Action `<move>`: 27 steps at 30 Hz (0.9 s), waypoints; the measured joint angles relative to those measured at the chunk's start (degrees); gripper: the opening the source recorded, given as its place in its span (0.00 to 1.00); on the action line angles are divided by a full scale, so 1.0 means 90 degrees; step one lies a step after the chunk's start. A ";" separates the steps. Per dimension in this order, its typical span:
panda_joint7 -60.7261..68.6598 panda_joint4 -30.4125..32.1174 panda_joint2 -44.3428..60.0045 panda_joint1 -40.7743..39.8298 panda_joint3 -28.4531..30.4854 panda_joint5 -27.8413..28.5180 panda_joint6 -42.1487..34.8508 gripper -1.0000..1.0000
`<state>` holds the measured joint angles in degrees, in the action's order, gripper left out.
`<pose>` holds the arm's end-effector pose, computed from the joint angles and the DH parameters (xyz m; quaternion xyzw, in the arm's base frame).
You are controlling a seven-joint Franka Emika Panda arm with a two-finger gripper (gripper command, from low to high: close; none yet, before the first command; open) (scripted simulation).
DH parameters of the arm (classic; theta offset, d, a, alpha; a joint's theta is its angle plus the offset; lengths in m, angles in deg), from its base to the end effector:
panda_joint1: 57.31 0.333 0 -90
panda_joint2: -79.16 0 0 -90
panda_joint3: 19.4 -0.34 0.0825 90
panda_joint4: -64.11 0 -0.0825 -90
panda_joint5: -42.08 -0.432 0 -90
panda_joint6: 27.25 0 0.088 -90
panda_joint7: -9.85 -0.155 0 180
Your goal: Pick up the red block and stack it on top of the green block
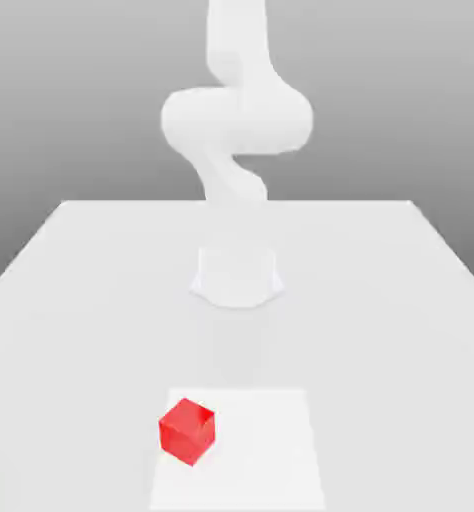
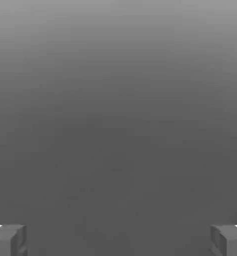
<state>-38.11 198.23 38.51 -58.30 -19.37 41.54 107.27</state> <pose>0.4454 -0.0075 0.6418 -0.8515 0.3900 -0.3198 0.1438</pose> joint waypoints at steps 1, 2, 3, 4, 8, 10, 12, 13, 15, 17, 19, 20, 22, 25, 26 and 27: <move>-0.0105 0.0113 0.0254 -0.0048 -0.0001 -0.0025 0.0134 0.50; -0.0208 0.0222 0.0496 -0.0091 -0.0001 -0.0045 0.0261 0.50; -0.0310 0.0328 0.0733 -0.0134 -0.0003 -0.0064 0.0386 0.50; -0.0409 0.0433 0.0967 -0.0179 -0.0008 -0.0083 0.0509 0.50; -0.0824 0.0848 0.1893 -0.0345 -0.0025 -0.0132 0.0998 0.50; -0.1045 0.1055 0.2355 -0.0415 -0.0022 -0.0136 0.1242 0.50; -0.1272 0.1262 0.2816 -0.0489 -0.0023 -0.0134 0.1486 0.50; -0.1386 0.1366 0.3047 -0.0532 -0.0029 -0.0129 0.1608 0.50; -0.1627 0.1573 0.3508 -0.0599 -0.0019 -0.0109 0.1852 0.50; -0.1875 0.1780 0.3969 -0.0667 0.0000 -0.0074 0.2093 0.50; -0.2136 0.1988 0.4430 -0.0746 0.0032 -0.0025 0.2340 0.50; -0.2269 0.2092 0.4660 -0.0769 0.0056 0.0004 0.2463 0.50; -0.2393 0.2156 0.5121 -0.0769 0.0080 0.0026 0.2784 0.50; -0.2404 0.2093 0.5813 -0.0763 0.0080 0.0000 0.3353 0.50; -0.2398 0.2062 0.6043 -0.0768 0.0072 -0.0012 0.3548 0.50; -0.2391 0.2034 0.6248 -0.0774 0.0063 -0.0023 0.3722 0.00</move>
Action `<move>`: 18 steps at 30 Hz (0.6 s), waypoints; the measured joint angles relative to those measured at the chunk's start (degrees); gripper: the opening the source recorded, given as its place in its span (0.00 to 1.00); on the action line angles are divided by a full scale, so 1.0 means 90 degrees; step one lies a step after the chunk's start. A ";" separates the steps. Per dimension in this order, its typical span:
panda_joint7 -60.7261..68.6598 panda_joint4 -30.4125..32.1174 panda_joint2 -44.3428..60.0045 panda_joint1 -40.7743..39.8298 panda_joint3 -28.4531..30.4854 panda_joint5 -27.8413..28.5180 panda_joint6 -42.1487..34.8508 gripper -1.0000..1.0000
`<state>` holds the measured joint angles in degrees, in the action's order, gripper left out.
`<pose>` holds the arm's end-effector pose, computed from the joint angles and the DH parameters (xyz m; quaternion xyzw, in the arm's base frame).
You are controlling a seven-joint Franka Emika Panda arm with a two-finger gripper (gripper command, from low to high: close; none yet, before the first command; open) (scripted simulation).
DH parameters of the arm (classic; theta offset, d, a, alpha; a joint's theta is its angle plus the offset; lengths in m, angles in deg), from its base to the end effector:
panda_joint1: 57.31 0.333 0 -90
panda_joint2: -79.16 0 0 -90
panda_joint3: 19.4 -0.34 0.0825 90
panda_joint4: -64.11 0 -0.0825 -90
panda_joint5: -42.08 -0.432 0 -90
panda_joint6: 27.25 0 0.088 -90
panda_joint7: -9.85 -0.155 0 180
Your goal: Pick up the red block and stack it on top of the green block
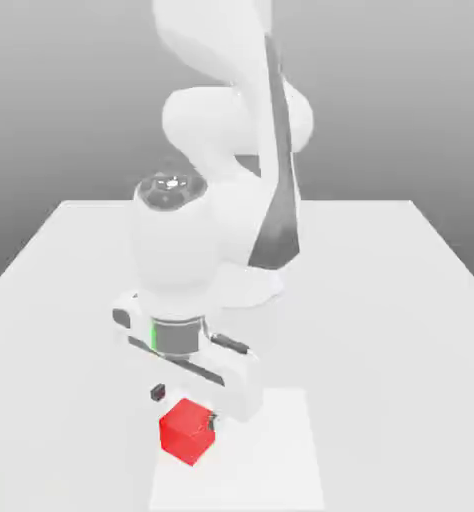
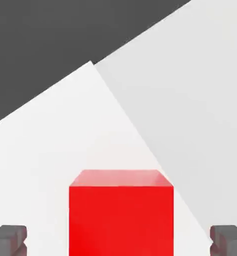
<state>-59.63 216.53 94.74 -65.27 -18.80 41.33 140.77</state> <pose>0.4244 -0.0652 0.0780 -0.7730 0.6344 -0.0002 0.0001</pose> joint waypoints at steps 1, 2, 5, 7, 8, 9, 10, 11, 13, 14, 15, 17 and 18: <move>0.0000 0.0000 0.0000 0.0000 0.0000 0.0000 0.0000 0.00; -0.0001 0.0000 0.0000 0.0000 0.0000 0.0001 0.0001 0.00; -0.0012 0.0000 0.0000 0.0000 -0.0002 0.0012 0.0008 0.00; -0.0011 -0.0005 0.0039 0.0000 -0.0001 0.0008 0.0038 0.00; -0.0016 0.0017 -0.0108 0.0004 0.0005 0.0017 -0.0087 0.00; -0.0024 0.0045 -0.0297 0.0006 0.0010 0.0029 -0.0248 0.00; -0.0033 0.0076 -0.0507 0.0007 0.0014 0.0041 -0.0427 0.00; -0.0040 0.0108 -0.0727 0.0009 0.0018 0.0051 -0.0615 0.00; -0.0083 0.0117 -0.1104 -0.0015 0.0037 0.0063 -0.0983 0.00; -0.0183 -0.0023 -0.1108 -0.0073 0.0101 0.0058 -0.1126 0.00; -0.0304 -0.0204 -0.1056 -0.0141 0.0177 0.0048 -0.1255 0.00; -0.0562 -0.0630 -0.0873 -0.0278 0.0346 -0.0002 -0.1500 0.00; -0.0690 -0.0855 -0.0765 -0.0349 0.0436 -0.0038 -0.1619 0.00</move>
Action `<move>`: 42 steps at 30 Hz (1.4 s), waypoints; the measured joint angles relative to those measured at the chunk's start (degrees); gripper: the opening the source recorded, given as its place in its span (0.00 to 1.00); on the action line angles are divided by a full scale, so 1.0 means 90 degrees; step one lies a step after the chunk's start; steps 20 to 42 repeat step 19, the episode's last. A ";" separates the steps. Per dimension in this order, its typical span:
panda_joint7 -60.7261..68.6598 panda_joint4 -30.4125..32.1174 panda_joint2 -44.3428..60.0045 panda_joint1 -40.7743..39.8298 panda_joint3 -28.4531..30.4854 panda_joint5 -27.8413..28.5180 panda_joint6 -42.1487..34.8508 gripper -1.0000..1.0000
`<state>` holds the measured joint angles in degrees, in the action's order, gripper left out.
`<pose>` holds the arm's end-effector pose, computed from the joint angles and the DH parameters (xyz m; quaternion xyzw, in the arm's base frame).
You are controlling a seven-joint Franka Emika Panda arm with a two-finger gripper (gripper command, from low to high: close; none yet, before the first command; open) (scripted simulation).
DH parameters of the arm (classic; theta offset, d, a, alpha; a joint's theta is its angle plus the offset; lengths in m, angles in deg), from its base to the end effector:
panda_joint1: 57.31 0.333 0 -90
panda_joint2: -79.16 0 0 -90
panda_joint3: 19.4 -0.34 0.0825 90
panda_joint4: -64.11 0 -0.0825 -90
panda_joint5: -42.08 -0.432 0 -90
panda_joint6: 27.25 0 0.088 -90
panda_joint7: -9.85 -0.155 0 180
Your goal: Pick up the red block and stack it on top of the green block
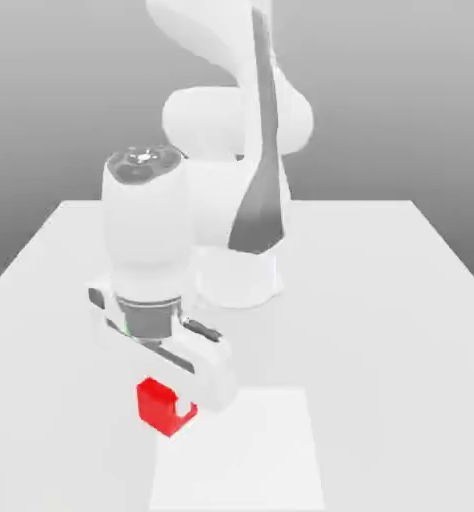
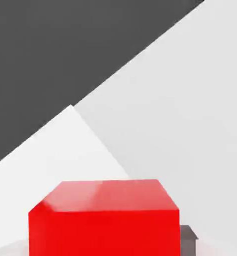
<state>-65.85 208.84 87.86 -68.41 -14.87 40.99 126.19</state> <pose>0.4695 -0.1333 0.1524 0.6931 -0.7209 0.0012 0.0013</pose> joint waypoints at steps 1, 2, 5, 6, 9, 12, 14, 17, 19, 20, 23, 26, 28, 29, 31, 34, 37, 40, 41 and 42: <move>-0.0125 -0.0228 0.0112 -0.0074 0.0092 -0.0043 -0.0118 0.00; -0.0247 -0.0458 0.0227 -0.0151 0.0184 -0.0092 -0.0236 0.00; -0.0601 -0.1150 0.0578 -0.0413 0.0440 -0.0259 -0.0588 0.00; -0.0712 -0.1381 0.0698 -0.0500 0.0530 -0.0327 -0.0708 0.00; -0.1041 -0.2077 0.1060 -0.0783 0.0787 -0.0543 -0.1068 0.00; -0.1302 -0.2695 0.1469 -0.1065 0.0992 -0.0786 -0.1311 0.00; -0.1267 -0.2829 0.1880 -0.1184 0.0942 -0.0954 -0.1049 0.00; -0.1195 -0.2880 0.2244 -0.1266 0.0856 -0.1088 -0.0743 1.00; -0.1195 -0.2880 0.2244 -0.1266 0.0856 -0.1088 -0.0743 1.00; -0.1195 -0.2880 0.2244 -0.1266 0.0856 -0.1088 -0.0743 1.00; -0.1195 -0.2880 0.2244 -0.1266 0.0856 -0.1088 -0.0743 1.00; -0.1195 -0.2880 0.2244 -0.1266 0.0856 -0.1088 -0.0743 1.00; -0.1195 -0.2880 0.2244 -0.1266 0.0856 -0.1088 -0.0743 1.00; -0.1195 -0.2880 0.2244 -0.1266 0.0856 -0.1088 -0.0743 1.00; -0.1195 -0.2880 0.2244 -0.1266 0.0856 -0.1088 -0.0743 1.00; -0.1195 -0.2880 0.2244 -0.1266 0.0856 -0.1088 -0.0743 1.00; -0.1195 -0.2880 0.2244 -0.1266 0.0856 -0.1088 -0.0743 1.00; -0.1195 -0.2880 0.2244 -0.1266 0.0856 -0.1088 -0.0743 1.00; -0.1195 -0.2880 0.2244 -0.1266 0.0856 -0.1088 -0.0743 1.00; -0.1195 -0.2880 0.2244 -0.1266 0.0856 -0.1088 -0.0743 1.00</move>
